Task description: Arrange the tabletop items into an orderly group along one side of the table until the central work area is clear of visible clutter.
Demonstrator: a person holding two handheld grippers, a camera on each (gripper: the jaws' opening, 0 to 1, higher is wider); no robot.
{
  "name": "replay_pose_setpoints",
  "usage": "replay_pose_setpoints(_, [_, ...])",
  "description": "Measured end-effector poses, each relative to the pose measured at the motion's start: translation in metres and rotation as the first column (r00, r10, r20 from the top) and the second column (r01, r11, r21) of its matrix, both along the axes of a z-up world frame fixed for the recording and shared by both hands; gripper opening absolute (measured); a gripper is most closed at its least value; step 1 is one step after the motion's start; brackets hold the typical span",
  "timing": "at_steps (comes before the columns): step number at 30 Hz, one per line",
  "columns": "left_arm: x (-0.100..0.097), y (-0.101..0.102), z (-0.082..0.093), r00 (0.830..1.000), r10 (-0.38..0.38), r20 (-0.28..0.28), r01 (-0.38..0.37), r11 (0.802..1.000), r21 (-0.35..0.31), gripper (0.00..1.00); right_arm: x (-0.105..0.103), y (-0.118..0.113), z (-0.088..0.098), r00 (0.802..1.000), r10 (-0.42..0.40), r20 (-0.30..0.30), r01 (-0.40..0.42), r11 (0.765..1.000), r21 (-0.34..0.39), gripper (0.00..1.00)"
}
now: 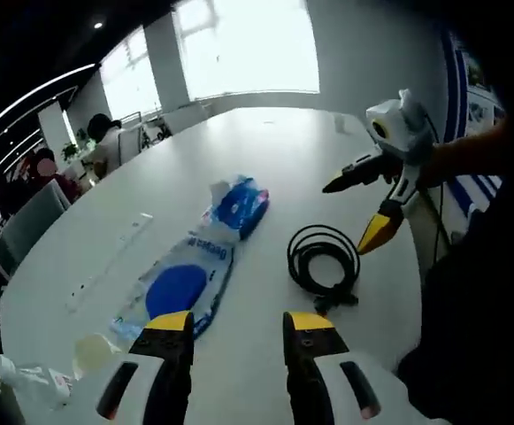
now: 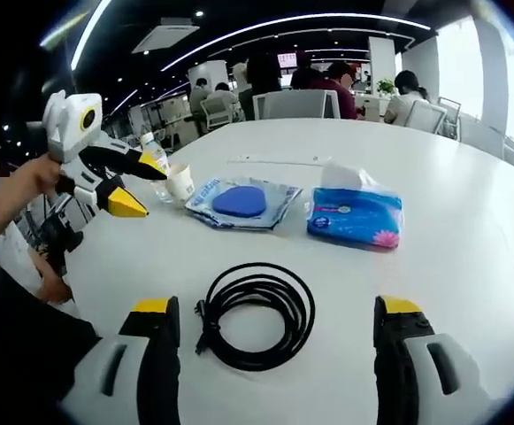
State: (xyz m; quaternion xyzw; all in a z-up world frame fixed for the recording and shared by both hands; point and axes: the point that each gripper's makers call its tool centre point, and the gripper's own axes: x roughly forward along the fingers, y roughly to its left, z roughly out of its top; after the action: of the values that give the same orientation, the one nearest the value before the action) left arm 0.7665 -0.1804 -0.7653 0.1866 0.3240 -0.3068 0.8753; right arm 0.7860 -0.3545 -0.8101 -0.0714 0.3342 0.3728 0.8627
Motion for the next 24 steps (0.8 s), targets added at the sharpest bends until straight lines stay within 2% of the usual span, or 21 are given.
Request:
replay_pose_setpoints(2, [-0.003, -0.007, -0.005, 1.000, 0.009, -0.023, -0.010, 1.000, -0.022, 0.38, -0.001, -0.002, -0.003, 1.000, -0.006, -0.006, 0.006, 1.000, -0.002, 0.82])
replay_pose_setpoints(4, [-0.006, -0.021, -0.009, 0.997, 0.030, -0.071, -0.036, 0.995, -0.095, 0.38, -0.004, -0.005, -0.009, 0.999, -0.023, -0.028, 0.022, 1.000, -0.014, 0.80])
replay_pose_setpoints(6, [-0.005, -0.025, -0.015, 0.995, 0.041, -0.095, -0.052, 0.992, -0.119, 0.37, -0.005, -0.008, -0.015, 0.999, -0.032, -0.036, 0.031, 0.999, -0.028, 0.77])
replay_pose_setpoints(14, [-0.005, -0.054, -0.037, 0.984, 0.054, -0.169, -0.085, 0.980, -0.181, 0.35, -0.006, -0.012, -0.027, 0.995, -0.070, -0.065, 0.068, 0.997, -0.038, 0.66])
replay_pose_setpoints(17, [-0.009, -0.068, -0.040, 0.976, 0.068, -0.207, -0.109, 0.974, -0.196, 0.34, -0.006, -0.013, -0.034, 0.992, -0.093, -0.083, 0.090, 0.995, -0.038, 0.62])
replay_pose_setpoints(19, [-0.007, -0.072, -0.043, 0.973, 0.077, -0.218, -0.123, 0.970, -0.208, 0.33, -0.008, -0.012, -0.038, 0.990, -0.099, -0.095, 0.096, 0.995, -0.038, 0.59])
replay_pose_setpoints(21, [-0.003, -0.075, -0.047, 0.970, 0.092, -0.223, -0.141, 0.966, -0.215, 0.32, -0.006, -0.016, -0.045, 0.990, -0.114, -0.088, 0.108, 0.992, -0.069, 0.56])
replay_pose_setpoints(24, [-0.001, -0.078, -0.055, 0.960, 0.117, -0.256, -0.177, 0.958, -0.224, 0.29, -0.007, -0.015, -0.046, 0.989, -0.118, -0.093, 0.111, 0.991, -0.076, 0.52])
